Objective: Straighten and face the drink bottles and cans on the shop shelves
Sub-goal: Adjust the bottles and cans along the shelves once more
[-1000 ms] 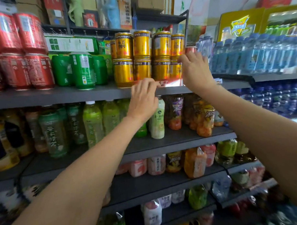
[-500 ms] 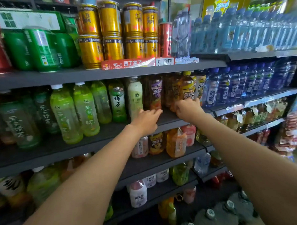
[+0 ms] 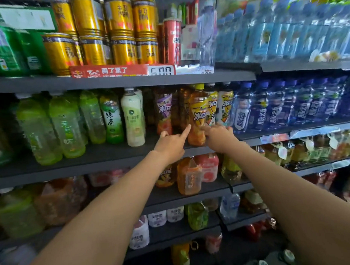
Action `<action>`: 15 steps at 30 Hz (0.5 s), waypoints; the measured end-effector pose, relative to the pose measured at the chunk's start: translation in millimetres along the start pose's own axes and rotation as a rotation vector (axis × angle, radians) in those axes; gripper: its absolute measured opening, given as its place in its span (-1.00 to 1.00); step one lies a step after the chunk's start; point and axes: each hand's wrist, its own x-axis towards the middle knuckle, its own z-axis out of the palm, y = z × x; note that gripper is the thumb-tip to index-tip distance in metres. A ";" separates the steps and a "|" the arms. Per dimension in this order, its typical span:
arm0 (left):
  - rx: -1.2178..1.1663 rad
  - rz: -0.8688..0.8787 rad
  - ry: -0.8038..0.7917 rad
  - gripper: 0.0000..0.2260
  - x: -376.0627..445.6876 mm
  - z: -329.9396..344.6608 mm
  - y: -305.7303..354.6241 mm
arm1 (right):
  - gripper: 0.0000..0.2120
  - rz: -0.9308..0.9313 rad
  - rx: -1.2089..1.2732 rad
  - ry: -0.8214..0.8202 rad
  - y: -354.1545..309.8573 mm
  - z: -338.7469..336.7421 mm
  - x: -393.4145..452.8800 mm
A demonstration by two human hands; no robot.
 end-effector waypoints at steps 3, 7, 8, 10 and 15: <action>0.015 -0.104 -0.058 -0.32 16.4 6.6 38.8 | -0.31 -0.061 -0.071 -0.021 41.5 1.6 1.4; 0.050 -0.187 -0.077 -0.29 29.5 5.3 78.3 | -0.24 -0.144 -0.082 -0.010 73.3 -2.8 7.2; 0.054 -0.207 -0.081 -0.29 31.2 3.0 82.6 | -0.24 -0.167 -0.075 0.005 74.2 -4.3 8.9; 0.054 -0.255 -0.086 -0.28 33.5 -1.9 85.8 | -0.26 -0.202 -0.038 0.020 73.0 -8.2 9.5; 0.024 -0.362 -0.069 -0.28 25.4 -1.4 72.6 | -0.65 -0.308 0.062 0.162 63.7 -7.2 5.9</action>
